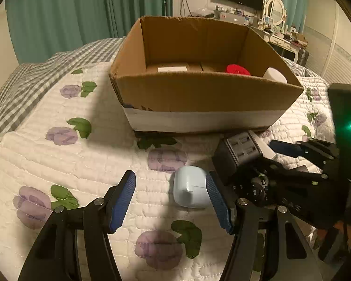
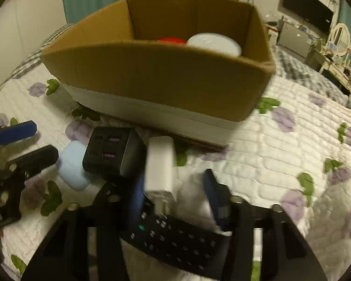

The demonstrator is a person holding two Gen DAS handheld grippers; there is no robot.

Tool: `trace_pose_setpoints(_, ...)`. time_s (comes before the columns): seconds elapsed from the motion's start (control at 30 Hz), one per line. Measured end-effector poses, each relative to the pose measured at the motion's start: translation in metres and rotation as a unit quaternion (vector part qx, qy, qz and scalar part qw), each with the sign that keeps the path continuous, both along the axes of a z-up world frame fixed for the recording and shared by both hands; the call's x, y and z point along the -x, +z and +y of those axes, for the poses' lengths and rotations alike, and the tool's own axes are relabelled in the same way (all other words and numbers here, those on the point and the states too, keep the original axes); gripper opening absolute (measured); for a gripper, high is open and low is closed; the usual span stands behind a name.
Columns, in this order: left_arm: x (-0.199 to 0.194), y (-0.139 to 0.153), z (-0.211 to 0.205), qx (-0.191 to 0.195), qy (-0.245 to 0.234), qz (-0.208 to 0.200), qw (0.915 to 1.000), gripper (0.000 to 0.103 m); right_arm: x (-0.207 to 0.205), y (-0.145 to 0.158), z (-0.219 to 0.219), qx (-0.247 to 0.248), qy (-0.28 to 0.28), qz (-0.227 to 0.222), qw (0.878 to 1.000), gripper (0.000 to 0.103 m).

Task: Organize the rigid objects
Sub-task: 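Grasp the white plug adapter with the right tool, then grasp blue earbud case with left tool while right tool holds adapter, drop both in box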

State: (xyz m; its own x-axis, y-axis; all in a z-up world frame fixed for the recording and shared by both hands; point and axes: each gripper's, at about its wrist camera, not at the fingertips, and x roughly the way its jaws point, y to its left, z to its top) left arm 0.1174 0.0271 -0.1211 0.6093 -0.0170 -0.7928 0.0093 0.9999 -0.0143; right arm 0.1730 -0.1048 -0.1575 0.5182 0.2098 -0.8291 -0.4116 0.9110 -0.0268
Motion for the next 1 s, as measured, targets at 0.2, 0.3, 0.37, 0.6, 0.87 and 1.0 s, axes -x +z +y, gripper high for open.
trace_pose_setpoints(0.2,-0.001,-0.007,-0.004,-0.003,-0.008,0.009,0.9999,0.065,0.013,0.008,0.002,0.007,0.007,-0.025,1.0,0.022)
trace_pose_setpoints(0.3,-0.001,-0.011,-0.007,0.002,-0.02,0.015,0.9997,0.065,0.022,0.02,-0.012,0.002,-0.012,-0.04,0.999,0.022)
trace_pose_setpoints(0.37,-0.002,-0.014,-0.011,0.007,-0.031,0.021,0.9993,0.065,0.029,0.029,-0.022,-0.009,-0.025,-0.048,0.998,0.022)
trace_pose_setpoints(0.6,-0.01,-0.037,-0.021,0.001,-0.048,0.047,0.9977,0.065,0.027,0.043,-0.03,-0.033,-0.039,-0.055,0.997,0.022)
trace_pose_setpoints(0.87,-0.012,-0.047,-0.033,-0.05,-0.055,0.052,0.9959,0.05,0.024,0.044,-0.032,-0.028,-0.03,-0.055,0.998,0.022)
trace_pose_setpoints(1.0,-0.004,-0.04,-0.034,-0.053,-0.054,0.041,0.9963,0.05,0.026,0.047,-0.032,-0.029,-0.029,-0.061,0.997,0.022)
